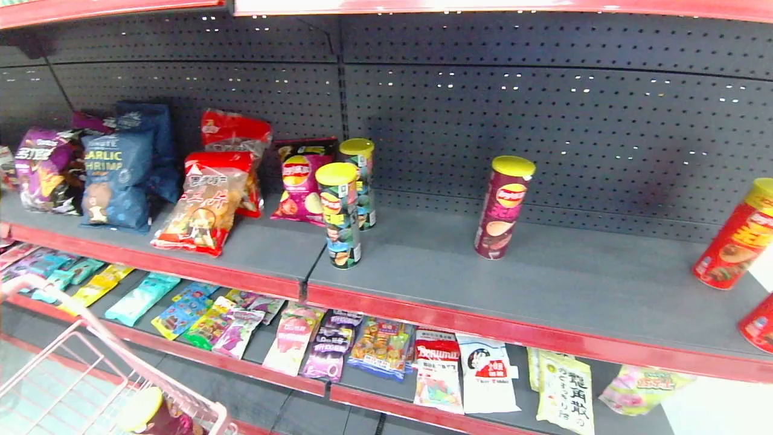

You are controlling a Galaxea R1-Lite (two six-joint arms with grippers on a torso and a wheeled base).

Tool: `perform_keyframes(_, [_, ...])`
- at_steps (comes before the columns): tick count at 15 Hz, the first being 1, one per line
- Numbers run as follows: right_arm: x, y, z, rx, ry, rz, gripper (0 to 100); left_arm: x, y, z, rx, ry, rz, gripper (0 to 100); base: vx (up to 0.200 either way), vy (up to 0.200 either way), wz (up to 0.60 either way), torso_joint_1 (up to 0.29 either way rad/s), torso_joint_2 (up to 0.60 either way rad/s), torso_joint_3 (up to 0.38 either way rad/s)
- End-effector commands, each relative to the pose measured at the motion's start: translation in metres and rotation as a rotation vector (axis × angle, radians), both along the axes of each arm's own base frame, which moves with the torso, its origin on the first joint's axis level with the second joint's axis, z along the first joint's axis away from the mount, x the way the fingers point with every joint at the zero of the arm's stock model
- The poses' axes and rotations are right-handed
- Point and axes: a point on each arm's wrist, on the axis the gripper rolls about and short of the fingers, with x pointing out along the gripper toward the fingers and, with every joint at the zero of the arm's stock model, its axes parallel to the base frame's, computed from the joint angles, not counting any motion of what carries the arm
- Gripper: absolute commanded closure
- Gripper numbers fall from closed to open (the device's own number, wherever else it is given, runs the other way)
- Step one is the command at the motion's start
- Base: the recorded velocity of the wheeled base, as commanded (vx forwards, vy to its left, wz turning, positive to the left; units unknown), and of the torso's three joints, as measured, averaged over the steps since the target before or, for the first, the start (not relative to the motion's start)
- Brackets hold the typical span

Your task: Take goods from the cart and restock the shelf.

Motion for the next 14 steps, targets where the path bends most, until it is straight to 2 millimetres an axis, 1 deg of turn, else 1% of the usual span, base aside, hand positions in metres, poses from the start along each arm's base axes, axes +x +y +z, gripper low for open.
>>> perform_keyframes(1, [0.0, 0.0, 0.0, 0.0, 0.0, 0.0, 0, 0.0001, 0.0, -0.0001, 0.0, 0.002, 0.001, 0, 0.0, 0.0, 0.6, 0.002, 0.0, 0.007])
perform_keyframes(11, [0.0, 0.0, 0.0, 0.0, 0.0, 0.0, 0, 0.0001, 0.0, -0.0001, 0.0, 0.002, 0.001, 0, 0.0, 0.0, 0.6, 0.002, 0.0, 0.002])
perform_keyframes(14, [0.0, 0.0, 0.0, 0.0, 0.0, 0.0, 0, 0.0001, 0.0, -0.0001, 0.0, 0.002, 0.001, 0, 0.0, 0.0, 0.0, 0.0, 0.0, 0.0])
